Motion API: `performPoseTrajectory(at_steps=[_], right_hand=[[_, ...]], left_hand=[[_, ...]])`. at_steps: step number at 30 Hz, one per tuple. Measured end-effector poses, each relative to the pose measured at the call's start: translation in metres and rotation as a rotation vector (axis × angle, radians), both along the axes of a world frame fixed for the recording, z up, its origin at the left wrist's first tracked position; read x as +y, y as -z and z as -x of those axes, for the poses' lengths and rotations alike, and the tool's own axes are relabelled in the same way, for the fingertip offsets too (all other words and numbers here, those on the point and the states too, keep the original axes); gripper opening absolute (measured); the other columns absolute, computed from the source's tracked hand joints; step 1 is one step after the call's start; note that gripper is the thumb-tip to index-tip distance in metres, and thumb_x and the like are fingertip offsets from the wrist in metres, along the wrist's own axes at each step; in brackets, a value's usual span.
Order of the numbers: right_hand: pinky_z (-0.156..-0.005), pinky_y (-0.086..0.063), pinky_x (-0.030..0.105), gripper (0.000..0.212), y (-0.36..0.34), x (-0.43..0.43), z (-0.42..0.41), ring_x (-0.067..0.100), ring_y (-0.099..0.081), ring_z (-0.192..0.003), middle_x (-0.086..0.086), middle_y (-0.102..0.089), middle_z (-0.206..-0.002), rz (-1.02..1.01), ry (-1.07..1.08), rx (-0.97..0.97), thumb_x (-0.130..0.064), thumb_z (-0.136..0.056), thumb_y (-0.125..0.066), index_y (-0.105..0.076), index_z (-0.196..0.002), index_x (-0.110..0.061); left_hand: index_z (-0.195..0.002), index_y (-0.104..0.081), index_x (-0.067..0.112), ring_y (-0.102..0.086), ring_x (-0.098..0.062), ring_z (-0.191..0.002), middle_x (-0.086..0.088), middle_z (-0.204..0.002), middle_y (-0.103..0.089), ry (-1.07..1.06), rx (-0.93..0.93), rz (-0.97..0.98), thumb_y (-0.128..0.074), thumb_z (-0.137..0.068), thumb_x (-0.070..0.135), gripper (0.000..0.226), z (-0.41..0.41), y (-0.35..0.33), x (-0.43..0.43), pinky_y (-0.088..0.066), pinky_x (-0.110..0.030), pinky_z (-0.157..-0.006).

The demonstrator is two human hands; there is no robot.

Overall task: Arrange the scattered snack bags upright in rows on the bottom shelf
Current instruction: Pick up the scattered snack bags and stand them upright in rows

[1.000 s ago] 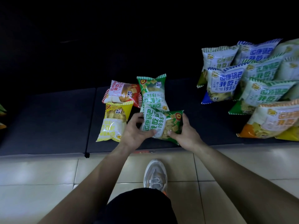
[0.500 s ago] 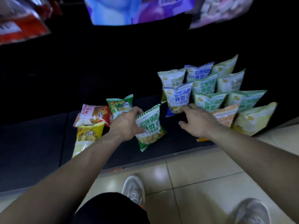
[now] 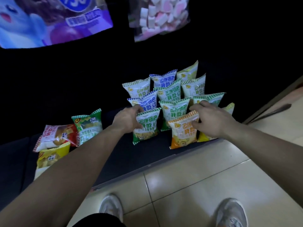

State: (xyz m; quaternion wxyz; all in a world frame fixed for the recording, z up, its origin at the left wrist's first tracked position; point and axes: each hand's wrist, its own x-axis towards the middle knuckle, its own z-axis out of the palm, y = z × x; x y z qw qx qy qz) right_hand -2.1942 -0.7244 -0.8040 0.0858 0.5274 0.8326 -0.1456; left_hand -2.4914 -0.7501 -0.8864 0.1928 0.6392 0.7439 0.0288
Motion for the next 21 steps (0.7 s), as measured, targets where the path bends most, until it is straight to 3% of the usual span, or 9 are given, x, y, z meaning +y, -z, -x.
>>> performPoseTrajectory(at_steps=[5,11,17,21], right_hand=[[-0.101,-0.042,0.041,0.058,0.007,0.008,-0.008,0.029,-0.041,-0.132,0.004,-0.040,-0.144,0.010,0.035,0.035,-0.044,-0.094,-0.056,-0.038,-0.147,-0.025],[-0.102,-0.043,0.044,0.058,0.007,0.004,-0.009,0.030,-0.041,-0.131,0.005,-0.042,-0.142,0.029,0.046,0.035,-0.042,-0.093,-0.056,-0.038,-0.146,-0.025],[-0.104,-0.041,0.043,0.058,-0.008,-0.008,0.024,0.029,-0.038,-0.135,0.005,-0.037,-0.147,0.021,-0.004,0.047,-0.043,-0.095,-0.054,-0.036,-0.147,-0.025],[-0.104,-0.041,0.045,0.055,-0.019,-0.031,0.079,0.030,-0.039,-0.135,0.007,-0.036,-0.148,0.032,-0.127,0.096,-0.041,-0.096,-0.052,-0.036,-0.146,-0.025]], left_hand=[[-0.128,-0.049,0.033,-0.058,-0.018,-0.113,0.004,-0.132,-0.057,-0.034,-0.043,-0.058,-0.085,-0.074,0.034,0.065,-0.014,0.011,0.006,-0.053,-0.036,-0.084],[-0.136,-0.043,0.029,-0.049,-0.023,-0.121,0.000,-0.132,-0.053,-0.017,0.128,-0.125,-0.077,-0.079,0.041,0.068,-0.024,0.010,0.000,-0.048,-0.039,-0.091],[-0.148,-0.032,0.025,-0.041,-0.024,-0.132,-0.001,-0.144,-0.044,-0.118,-0.015,-0.188,-0.077,-0.079,0.045,0.085,-0.001,-0.010,-0.033,-0.043,-0.040,-0.103],[-0.148,-0.034,0.026,-0.045,-0.022,-0.129,-0.001,-0.144,-0.045,-0.255,-0.067,-0.169,-0.074,-0.082,0.047,0.080,0.044,-0.023,-0.079,-0.046,-0.038,-0.100]])
